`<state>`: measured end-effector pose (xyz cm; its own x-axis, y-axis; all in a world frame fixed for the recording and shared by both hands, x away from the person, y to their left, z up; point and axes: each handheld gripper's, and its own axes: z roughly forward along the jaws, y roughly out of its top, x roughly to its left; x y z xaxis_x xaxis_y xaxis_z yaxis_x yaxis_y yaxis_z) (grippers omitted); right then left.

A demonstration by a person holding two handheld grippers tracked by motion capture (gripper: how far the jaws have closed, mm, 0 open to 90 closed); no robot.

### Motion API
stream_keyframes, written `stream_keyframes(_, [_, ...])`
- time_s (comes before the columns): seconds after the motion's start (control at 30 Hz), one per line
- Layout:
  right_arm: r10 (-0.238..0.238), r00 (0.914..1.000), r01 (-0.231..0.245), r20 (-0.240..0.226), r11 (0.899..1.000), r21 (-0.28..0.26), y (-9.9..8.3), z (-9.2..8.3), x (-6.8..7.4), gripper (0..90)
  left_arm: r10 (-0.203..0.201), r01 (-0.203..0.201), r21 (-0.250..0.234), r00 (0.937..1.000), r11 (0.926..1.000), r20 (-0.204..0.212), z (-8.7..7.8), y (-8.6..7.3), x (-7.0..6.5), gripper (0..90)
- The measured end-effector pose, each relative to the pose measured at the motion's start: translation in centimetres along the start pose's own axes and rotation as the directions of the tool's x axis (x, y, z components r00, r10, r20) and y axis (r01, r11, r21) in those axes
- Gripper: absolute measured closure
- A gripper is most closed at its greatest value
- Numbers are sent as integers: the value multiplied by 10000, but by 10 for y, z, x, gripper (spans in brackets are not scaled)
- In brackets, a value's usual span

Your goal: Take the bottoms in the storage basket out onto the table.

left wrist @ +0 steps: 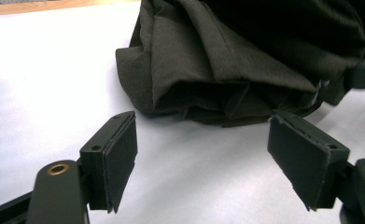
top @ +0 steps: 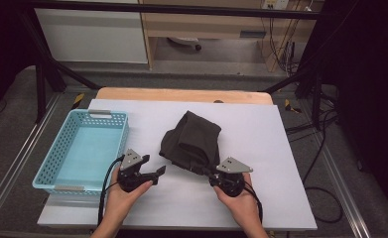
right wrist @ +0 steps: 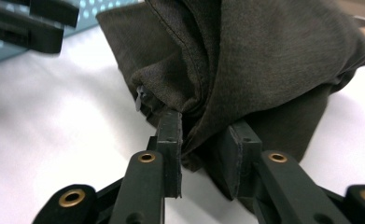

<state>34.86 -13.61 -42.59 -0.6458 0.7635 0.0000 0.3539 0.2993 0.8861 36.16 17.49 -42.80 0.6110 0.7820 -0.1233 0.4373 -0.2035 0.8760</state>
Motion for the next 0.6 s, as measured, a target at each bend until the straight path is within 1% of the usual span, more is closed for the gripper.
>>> stream_keyframes(0.17, [140,9998,-138,129,9998,-161,11,-2,-13,796,-19,19,35,10000,10000,41,1,-1,0,238])
stream_keyframes(0.23, [190,9995,-185,267,9997,-174,14,-2,-19,821,-4,4,44,10000,10000,57,1,-1,0,239])
stream_keyframes(0.33, [367,9984,-357,438,9991,-227,16,0,-29,839,39,-39,49,10000,10000,23,2,-2,-1,241])
stream_keyframes(0.37, [406,9978,-393,522,9989,-253,17,1,-32,844,-9,8,64,10000,10000,95,3,-2,-2,243])
stream_keyframes(0.43, [436,9971,-418,631,9987,-302,18,3,-37,849,50,-50,29,10000,10000,58,2,-2,-2,244])
stream_keyframes(0.5, [554,9949,-525,846,9980,-355,19,6,-44,851,43,-43,51,9999,10000,92,3,-2,-3,245])
stream_keyframes(0.57, [820,9914,-773,1017,9958,-485,18,8,-52,852,4,-4,54,9999,10000,125,4,-3,-5,245])
stream_keyframes(0.6, [918,9896,-867,1104,9950,-503,18,9,-56,852,62,-63,119,9999,9999,127,5,-3,-5,245])
